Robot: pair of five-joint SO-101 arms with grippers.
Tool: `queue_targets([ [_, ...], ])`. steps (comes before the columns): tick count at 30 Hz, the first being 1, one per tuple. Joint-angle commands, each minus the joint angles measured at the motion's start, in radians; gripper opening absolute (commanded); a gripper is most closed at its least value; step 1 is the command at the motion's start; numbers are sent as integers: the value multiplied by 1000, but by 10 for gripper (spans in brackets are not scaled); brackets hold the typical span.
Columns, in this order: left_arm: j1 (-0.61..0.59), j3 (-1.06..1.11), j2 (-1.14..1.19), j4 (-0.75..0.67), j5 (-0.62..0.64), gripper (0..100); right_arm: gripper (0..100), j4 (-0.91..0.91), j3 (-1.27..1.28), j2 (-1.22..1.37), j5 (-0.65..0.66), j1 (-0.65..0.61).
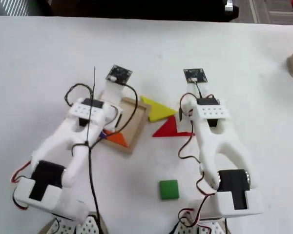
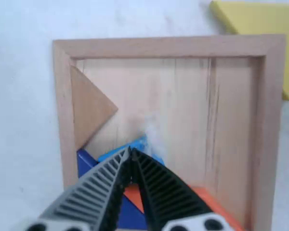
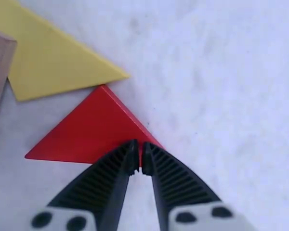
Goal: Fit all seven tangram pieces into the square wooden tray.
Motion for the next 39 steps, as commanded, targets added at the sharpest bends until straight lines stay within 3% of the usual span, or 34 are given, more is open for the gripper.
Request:
queue_targets([
  [1,-4,-40,19,-17,-8,23,21,-16,-48,-7,-5,-10],
  [21,130,-12,19,46,-8,23,21,-18,-48,-7,21,-10],
  [27,82,-31,2,48,-8,23,21,-18,-49,-7,23,-12],
  [34,45,64,-206,37,-8,23,21,-18,-49,-7,23,-12],
  [39,47,166,-298,-83,-8,23,21,-18,-49,-7,23,-12],
])
